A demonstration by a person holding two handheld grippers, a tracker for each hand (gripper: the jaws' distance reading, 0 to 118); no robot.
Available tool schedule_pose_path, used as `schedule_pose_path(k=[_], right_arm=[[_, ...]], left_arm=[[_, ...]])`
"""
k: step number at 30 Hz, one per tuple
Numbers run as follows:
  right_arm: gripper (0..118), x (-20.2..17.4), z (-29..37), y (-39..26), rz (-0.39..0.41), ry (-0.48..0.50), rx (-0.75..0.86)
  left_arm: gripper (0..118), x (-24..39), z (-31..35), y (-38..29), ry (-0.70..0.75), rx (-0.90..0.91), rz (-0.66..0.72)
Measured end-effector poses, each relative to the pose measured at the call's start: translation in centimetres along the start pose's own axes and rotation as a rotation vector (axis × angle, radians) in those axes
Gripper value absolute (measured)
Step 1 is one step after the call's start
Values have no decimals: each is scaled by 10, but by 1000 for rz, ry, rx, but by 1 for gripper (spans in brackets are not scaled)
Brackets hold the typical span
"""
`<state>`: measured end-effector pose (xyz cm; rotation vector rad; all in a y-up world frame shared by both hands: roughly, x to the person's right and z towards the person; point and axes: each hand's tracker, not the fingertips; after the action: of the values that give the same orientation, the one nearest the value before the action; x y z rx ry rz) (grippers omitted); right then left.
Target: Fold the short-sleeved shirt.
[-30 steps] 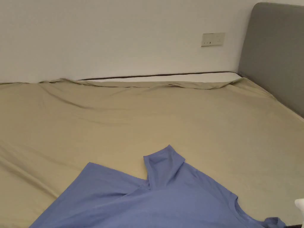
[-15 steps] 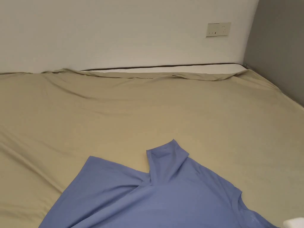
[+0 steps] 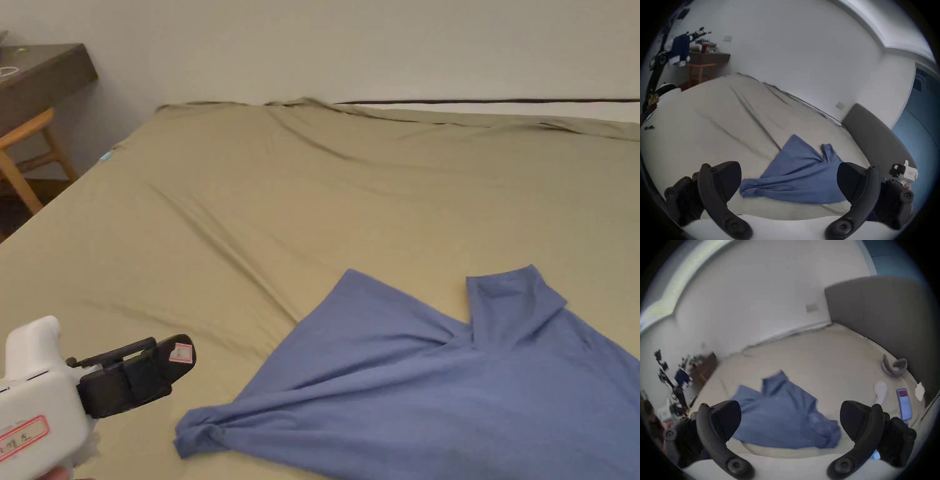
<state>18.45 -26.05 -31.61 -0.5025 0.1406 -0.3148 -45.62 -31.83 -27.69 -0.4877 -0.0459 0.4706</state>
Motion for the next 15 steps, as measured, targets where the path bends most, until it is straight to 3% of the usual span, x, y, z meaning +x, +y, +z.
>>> schedule_pose_path(k=[2,4,5,6,7,9,12,14,15], right_arm=[[118,12,-15,-20,23,36,5],[113,-9,-20,-36,97,57,-77],[90,-22,-24,-44,147,49,-93],[37,-36,-28,-52,212,21,-86],[2,-46,-33,-58,256,-8,-95],[2,-67,-37,-59,273,40,-140],[2,-84,-38,-58,212,120,-139],[2,-69,-40,-50,186,128,-126],[2,-68,-41,-48,197,120,-119]], left_arm=[[118,7,9,-21,68,-27,23],[113,5,4,-50,122,-71,56],[83,5,3,-62,106,-68,69],[14,4,-4,-72,99,-91,108],[0,3,-14,-79,129,-133,103],[0,-2,-23,-85,138,-193,98],[0,5,-37,-76,205,-197,0],[3,11,-51,-66,266,-193,-53],[41,8,-62,-63,319,-187,-73]])
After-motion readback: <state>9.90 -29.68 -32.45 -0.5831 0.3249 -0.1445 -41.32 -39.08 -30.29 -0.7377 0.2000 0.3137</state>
